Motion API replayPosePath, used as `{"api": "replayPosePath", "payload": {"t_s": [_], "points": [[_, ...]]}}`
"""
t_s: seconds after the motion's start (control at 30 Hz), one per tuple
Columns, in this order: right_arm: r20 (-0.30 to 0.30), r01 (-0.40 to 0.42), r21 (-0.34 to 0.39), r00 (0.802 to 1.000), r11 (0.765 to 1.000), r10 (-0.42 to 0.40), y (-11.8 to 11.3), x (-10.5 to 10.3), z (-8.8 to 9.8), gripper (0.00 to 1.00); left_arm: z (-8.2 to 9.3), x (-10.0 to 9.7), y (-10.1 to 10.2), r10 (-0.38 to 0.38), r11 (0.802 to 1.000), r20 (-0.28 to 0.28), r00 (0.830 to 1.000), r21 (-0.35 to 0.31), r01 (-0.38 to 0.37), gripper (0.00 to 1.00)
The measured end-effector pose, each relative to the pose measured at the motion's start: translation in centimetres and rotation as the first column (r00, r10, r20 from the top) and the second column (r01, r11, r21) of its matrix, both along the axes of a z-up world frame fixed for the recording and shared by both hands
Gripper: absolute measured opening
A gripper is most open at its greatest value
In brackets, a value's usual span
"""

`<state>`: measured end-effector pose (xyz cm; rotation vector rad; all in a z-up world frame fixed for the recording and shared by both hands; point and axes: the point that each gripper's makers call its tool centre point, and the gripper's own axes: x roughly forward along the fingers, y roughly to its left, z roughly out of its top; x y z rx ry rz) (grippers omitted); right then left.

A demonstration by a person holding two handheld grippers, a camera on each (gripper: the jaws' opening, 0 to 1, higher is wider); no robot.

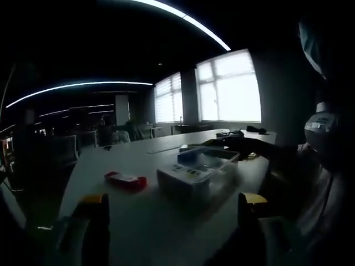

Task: Arrange the small medicine boxes into an aligned row inside the storage area until every box is upright, visible, and separated from the surrounding clutter.

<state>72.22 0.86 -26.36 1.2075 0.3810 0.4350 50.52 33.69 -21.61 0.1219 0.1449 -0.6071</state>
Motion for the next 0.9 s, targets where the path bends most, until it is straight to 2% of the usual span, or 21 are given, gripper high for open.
{"api": "replayPosePath", "payload": {"t_s": [0.03, 0.17, 0.4, 0.6, 0.9], "points": [[-0.005, 0.004, 0.028, 1.000, 1.000, -0.004, 0.0, 0.0, 0.2, 0.23, 0.0, 0.0, 0.0, -0.002, 1.000, 0.000, 1.000, -0.001, 0.002, 0.96], [-0.006, -0.005, 0.035, 1.000, 0.999, 0.005, -0.5, 0.5, 0.2, 0.20, -0.1, -0.2, 0.2, 0.004, 1.000, -0.003, 1.000, 0.000, -0.004, 0.96], [0.045, -0.005, 0.028, 0.999, 1.000, 0.004, -1.0, 0.5, 1.1, 0.18, 0.0, -0.3, 0.2, 0.007, 1.000, 0.000, 1.000, -0.025, -0.007, 0.96], [0.071, -0.017, 0.054, 0.997, 0.998, 0.013, -1.3, -0.1, 1.7, 0.17, 0.1, -0.6, -0.1, 0.004, 1.000, 0.001, 1.000, -0.025, -0.004, 0.96], [0.131, -0.023, 0.138, 0.991, 0.990, 0.005, -1.5, -1.9, 3.7, 0.17, -0.1, -0.7, -0.6, 0.005, 1.000, -0.010, 1.000, -0.031, -0.006, 0.95]]}}
